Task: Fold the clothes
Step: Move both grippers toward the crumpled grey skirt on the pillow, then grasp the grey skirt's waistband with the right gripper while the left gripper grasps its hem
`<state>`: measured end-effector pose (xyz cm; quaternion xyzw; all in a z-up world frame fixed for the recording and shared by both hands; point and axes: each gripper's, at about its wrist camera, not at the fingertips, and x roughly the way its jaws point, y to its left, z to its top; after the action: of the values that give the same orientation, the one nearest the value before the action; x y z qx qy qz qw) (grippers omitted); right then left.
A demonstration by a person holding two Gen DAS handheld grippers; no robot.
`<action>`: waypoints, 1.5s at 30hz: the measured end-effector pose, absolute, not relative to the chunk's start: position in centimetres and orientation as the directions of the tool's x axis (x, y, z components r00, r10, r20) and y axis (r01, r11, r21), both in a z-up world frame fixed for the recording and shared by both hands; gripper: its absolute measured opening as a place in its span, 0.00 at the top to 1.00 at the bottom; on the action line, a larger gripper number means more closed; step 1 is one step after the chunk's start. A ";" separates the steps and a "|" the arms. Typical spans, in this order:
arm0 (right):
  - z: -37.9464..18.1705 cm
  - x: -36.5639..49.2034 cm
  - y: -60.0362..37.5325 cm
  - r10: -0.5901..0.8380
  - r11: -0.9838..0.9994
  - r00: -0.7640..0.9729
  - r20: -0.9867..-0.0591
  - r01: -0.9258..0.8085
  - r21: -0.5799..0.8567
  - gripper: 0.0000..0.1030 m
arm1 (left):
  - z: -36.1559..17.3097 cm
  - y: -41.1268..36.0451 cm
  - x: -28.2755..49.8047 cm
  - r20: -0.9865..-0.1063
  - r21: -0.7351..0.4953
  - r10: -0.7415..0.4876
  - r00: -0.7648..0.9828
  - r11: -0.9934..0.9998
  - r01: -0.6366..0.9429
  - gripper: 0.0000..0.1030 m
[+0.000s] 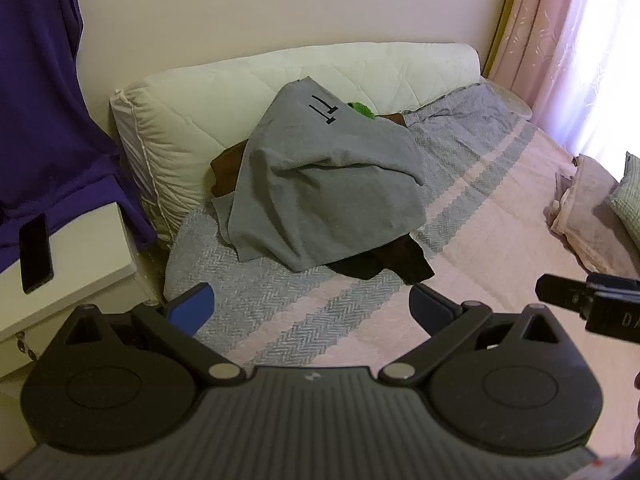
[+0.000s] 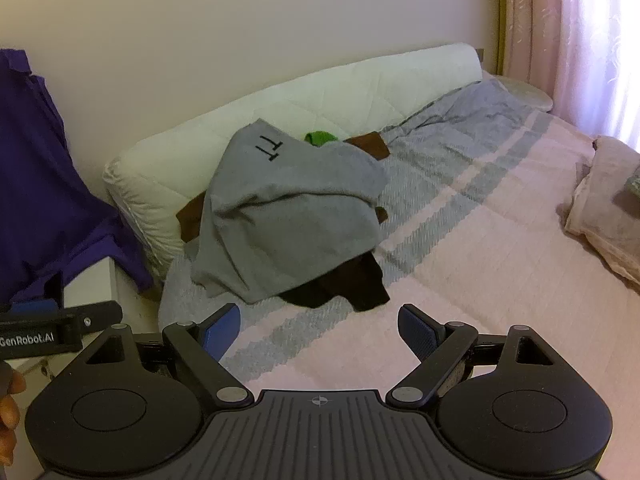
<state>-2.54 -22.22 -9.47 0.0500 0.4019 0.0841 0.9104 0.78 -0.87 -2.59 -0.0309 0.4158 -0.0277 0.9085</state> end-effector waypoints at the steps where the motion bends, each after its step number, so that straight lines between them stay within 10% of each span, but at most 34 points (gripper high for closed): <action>1: -9.6 -2.5 -22.5 0.196 0.980 0.662 -0.724 -0.116 0.159 0.19 | -2.6 -1.1 0.8 -0.755 -0.082 -0.075 0.651 0.996 0.020 0.01; 28: -10.3 2.5 -28.1 0.290 0.957 0.655 -0.698 -0.210 0.201 0.19 | -2.0 -4.1 3.7 -0.751 -0.034 -0.030 0.660 0.999 0.007 0.01; 45: -15.5 24.2 -18.9 0.262 0.937 0.580 -0.771 -0.345 0.059 0.19 | -10.4 4.4 26.4 -0.785 0.022 -0.122 0.607 0.975 0.223 0.01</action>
<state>24.22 -18.90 -15.54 -0.0487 0.4252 0.1710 0.8875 26.38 4.44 -10.38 0.0586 0.4327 -0.0964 0.8945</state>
